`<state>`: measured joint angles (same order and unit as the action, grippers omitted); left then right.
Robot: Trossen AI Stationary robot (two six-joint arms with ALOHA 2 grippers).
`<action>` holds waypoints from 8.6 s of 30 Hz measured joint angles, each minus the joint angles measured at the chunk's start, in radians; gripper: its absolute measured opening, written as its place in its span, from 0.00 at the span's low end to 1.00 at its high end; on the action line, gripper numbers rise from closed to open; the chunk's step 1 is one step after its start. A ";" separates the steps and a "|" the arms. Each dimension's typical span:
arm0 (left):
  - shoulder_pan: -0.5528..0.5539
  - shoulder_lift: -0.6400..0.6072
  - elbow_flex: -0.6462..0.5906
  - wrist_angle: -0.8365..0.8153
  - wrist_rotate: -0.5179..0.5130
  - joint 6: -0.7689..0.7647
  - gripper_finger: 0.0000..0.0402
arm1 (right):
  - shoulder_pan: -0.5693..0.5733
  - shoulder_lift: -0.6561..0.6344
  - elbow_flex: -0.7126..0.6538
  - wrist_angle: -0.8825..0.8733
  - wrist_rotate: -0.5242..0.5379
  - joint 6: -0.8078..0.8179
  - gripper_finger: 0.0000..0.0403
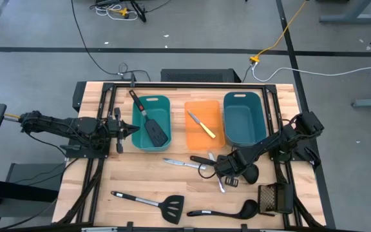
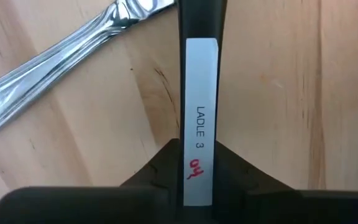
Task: Pick & Place Kitchen Items
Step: Put the top black serving spoon into the blue bin, then adjust the blue bin
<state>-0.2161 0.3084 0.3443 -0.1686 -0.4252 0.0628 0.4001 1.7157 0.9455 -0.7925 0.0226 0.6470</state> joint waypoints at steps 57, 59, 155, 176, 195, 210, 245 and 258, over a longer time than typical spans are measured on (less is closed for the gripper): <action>0.000 0.001 0.000 -0.025 -0.003 -0.006 0.04 | -0.033 -1.418 -0.412 0.451 0.397 -0.423 0.17; 0.000 0.001 0.000 -0.031 -0.004 -0.006 0.04 | -0.033 -1.468 -0.474 0.521 0.412 -0.423 0.17; 0.000 0.001 0.000 -0.050 -0.004 -0.011 0.04 | -0.688 -0.610 -0.388 0.241 0.474 -0.099 0.40; 0.000 0.001 0.000 -0.051 -0.004 -0.023 0.04 | -0.407 -0.650 0.044 -0.061 0.131 -0.352 0.41; 0.000 0.001 0.000 -0.051 -0.004 -0.022 0.04 | -0.273 -0.581 0.045 -0.423 0.038 -0.185 0.57; 0.000 0.070 0.000 -0.052 -0.003 -0.030 0.04 | -0.272 -0.451 0.045 -0.438 0.100 -0.253 0.54; 0.000 0.084 0.000 -0.042 0.000 -0.026 0.04 | -0.350 -0.297 0.045 -0.308 0.020 -0.248 0.06; 0.000 0.084 0.000 -0.042 0.000 -0.039 0.04 | -0.351 -0.361 0.079 -0.310 0.037 -0.294 0.23</action>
<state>-0.2164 0.3923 0.3439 -0.2108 -0.4248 0.0236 0.0493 1.3551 1.0241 -1.1024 0.0594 0.3534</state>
